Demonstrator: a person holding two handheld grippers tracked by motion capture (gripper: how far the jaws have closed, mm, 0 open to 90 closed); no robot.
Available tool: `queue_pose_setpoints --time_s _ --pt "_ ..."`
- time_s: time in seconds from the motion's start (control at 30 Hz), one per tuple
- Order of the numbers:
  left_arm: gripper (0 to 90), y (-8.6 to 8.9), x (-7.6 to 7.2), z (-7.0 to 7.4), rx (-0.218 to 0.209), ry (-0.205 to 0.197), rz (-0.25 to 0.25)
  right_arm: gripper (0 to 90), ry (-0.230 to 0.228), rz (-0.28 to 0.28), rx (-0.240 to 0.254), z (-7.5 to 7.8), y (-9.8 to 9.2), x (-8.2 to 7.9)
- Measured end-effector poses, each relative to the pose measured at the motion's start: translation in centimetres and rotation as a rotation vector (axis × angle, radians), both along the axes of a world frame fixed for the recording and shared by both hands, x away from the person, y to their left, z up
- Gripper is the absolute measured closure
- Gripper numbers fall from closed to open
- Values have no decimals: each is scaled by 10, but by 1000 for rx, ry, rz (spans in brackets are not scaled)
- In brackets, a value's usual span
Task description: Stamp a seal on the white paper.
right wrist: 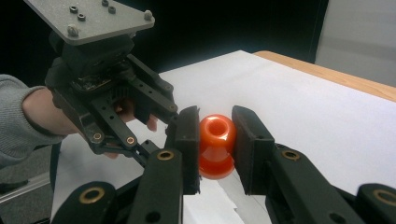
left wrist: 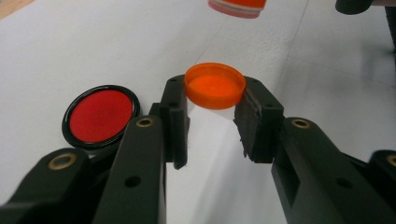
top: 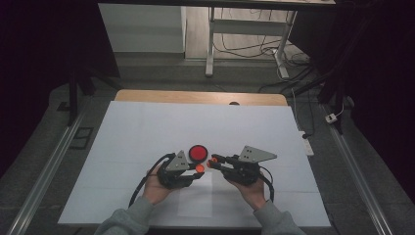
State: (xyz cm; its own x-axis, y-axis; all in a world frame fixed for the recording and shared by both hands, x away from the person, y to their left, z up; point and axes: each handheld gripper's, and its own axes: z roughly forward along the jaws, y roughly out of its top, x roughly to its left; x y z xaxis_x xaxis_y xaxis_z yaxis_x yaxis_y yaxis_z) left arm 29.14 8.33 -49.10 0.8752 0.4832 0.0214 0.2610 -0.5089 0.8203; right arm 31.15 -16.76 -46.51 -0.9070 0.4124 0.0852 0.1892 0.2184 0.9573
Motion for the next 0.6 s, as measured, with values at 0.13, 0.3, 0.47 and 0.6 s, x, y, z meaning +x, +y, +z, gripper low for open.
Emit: queue_pose_setpoints --time_s 0.13,0.3,0.47,0.6 --pt "654 -3 1 -1 0 4 -5 723 8 5 -3 -2 2 0" --pt "654 -6 2 -2 7 6 -14 723 9 15 -12 -4 6 -1" --pt "654 -9 3 -3 7 5 -16 723 11 19 -11 -4 7 -2" --pt "654 -11 4 -3 5 5 -17 723 16 23 -14 -5 7 -2"
